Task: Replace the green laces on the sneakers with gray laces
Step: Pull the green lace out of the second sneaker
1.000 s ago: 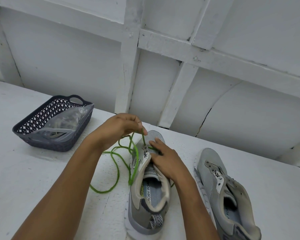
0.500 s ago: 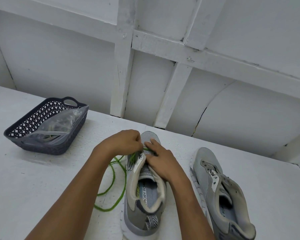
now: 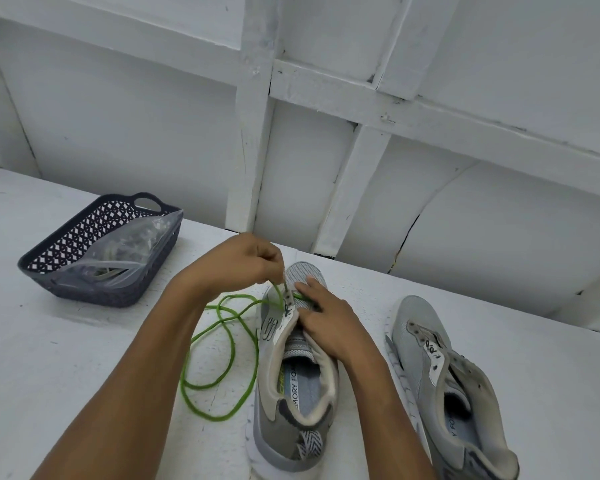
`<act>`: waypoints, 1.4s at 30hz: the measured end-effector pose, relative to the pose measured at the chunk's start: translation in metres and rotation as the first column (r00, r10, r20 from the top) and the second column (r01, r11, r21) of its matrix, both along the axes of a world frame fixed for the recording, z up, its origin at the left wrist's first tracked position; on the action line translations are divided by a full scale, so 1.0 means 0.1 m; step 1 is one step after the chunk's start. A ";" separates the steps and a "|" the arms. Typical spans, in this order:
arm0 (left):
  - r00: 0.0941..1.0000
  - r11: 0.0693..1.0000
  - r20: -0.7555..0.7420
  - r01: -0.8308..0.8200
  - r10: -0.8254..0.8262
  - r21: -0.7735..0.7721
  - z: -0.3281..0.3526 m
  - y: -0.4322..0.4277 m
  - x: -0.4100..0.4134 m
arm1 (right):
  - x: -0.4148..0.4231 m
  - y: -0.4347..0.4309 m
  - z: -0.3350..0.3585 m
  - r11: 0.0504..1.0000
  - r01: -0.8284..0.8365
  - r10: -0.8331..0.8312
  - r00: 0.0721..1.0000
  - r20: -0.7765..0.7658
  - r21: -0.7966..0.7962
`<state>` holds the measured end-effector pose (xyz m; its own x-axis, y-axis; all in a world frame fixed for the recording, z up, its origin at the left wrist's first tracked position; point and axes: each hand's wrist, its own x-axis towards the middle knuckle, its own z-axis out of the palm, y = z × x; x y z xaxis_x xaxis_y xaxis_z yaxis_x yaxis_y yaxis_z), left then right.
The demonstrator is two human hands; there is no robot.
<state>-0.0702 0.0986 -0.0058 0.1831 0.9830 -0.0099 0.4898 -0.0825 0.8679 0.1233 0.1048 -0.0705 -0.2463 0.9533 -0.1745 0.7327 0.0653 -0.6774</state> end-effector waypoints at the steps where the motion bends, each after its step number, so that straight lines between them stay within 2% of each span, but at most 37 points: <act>1: 0.999 1.000 0.046 0.024 -0.024 -0.004 0.02 -0.02 -0.01 | 0.00 0.00 0.00 1.000 0.001 -0.001 1.000 -0.001 0.002; 7: 0.938 0.992 0.327 0.087 -0.113 0.092 0.11 -0.10 -0.09 | 0.01 0.00 -0.01 1.000 0.005 -0.005 1.000 -0.010 0.001; 10: 0.850 0.993 0.515 0.117 -0.106 0.012 0.11 -0.09 -0.08 | 0.01 0.01 -0.02 1.000 0.005 -0.005 1.000 -0.005 -0.002; 12: 0.851 0.995 0.524 0.073 -0.025 -0.072 0.09 -0.06 -0.05 | 0.00 0.01 -0.02 1.000 0.001 -0.001 1.000 0.001 -0.005; 15: 0.952 0.995 0.299 -0.028 0.057 -0.098 -0.01 0.01 0.01 | 0.00 0.01 -0.01 1.000 0.000 0.000 1.000 0.010 -0.003; 17: 0.999 0.996 0.001 -0.053 0.053 -0.067 -0.12 0.05 0.03 | 0.00 0.00 0.00 1.000 0.000 0.000 1.000 0.010 -0.004; 19: 0.957 0.998 -0.292 -0.021 0.002 -0.062 -0.22 0.09 0.06 | -0.01 0.00 0.01 1.000 -0.001 0.002 1.000 0.010 -0.006; 21: 0.889 0.997 -0.455 0.024 -0.054 -0.073 -0.25 0.09 0.11 | -0.01 -0.01 0.02 1.000 -0.001 0.001 1.000 0.008 -0.007; 25: 0.863 0.998 -0.502 0.054 -0.059 -0.024 -0.20 0.07 0.10 | -0.01 -0.01 0.02 1.000 -0.003 0.003 1.000 0.021 -0.004; 30: 0.835 0.994 -0.543 0.041 -0.090 -0.102 -0.12 0.02 0.02 | -0.02 -0.02 0.03 1.000 -0.003 0.003 1.000 0.019 -0.008; 42: 0.871 0.993 -0.490 -0.026 -0.032 -0.112 0.06 -0.06 -0.07 | -0.03 -0.06 0.07 1.000 0.000 0.000 1.000 0.016 -0.017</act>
<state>-0.0776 0.0924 -0.0002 0.1290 0.9695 -0.2086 0.8541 -0.0018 0.5200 0.1208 0.0991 -0.0634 -0.2432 0.9503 -0.1946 0.7432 0.0536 -0.6669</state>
